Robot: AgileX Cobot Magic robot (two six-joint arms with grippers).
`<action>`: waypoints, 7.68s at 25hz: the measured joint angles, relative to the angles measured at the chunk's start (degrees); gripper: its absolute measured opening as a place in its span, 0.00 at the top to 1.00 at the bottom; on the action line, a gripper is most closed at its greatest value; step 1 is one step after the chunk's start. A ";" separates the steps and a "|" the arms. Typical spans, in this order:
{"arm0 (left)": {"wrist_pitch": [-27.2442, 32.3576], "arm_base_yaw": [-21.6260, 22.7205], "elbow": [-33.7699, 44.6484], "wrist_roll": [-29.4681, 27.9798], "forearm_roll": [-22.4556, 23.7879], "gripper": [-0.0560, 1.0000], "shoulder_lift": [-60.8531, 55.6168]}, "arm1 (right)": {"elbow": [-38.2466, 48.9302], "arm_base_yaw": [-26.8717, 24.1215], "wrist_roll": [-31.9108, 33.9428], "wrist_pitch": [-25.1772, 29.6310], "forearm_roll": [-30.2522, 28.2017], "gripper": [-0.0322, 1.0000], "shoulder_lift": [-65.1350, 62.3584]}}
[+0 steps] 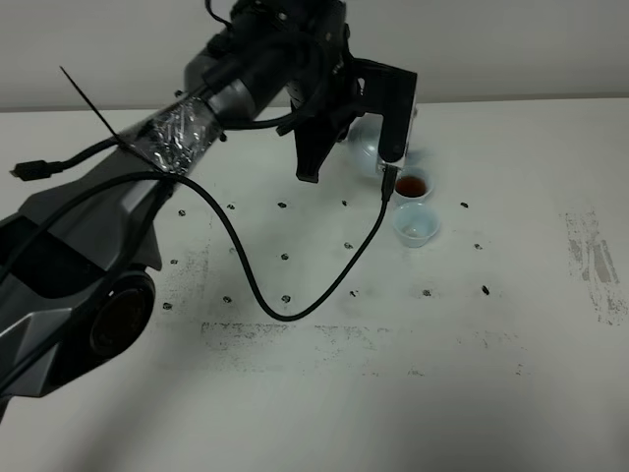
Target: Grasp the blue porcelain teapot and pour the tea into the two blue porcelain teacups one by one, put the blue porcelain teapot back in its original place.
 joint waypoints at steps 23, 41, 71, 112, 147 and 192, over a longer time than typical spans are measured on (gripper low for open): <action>4.31 -4.18 0.00 5.40 12.45 0.89 0.65 | 0.00 0.00 0.00 0.00 0.00 0.40 0.00; 3.43 -8.14 0.00 7.72 21.27 0.89 1.40 | 0.00 0.00 0.00 0.00 0.00 0.40 0.00; 1.92 -9.89 0.00 12.15 27.37 0.89 3.49 | 0.00 0.00 0.00 0.00 0.00 0.40 0.00; 1.66 -10.79 0.00 16.31 28.47 0.89 3.49 | 0.00 0.00 0.00 0.00 0.00 0.40 0.00; 1.66 -10.79 0.00 18.33 28.66 0.89 3.49 | 0.00 0.00 0.00 0.00 0.00 0.40 0.00; 4.39 6.56 7.13 -14.75 -18.59 0.89 -2.38 | 0.00 0.00 0.00 0.00 0.00 0.40 0.00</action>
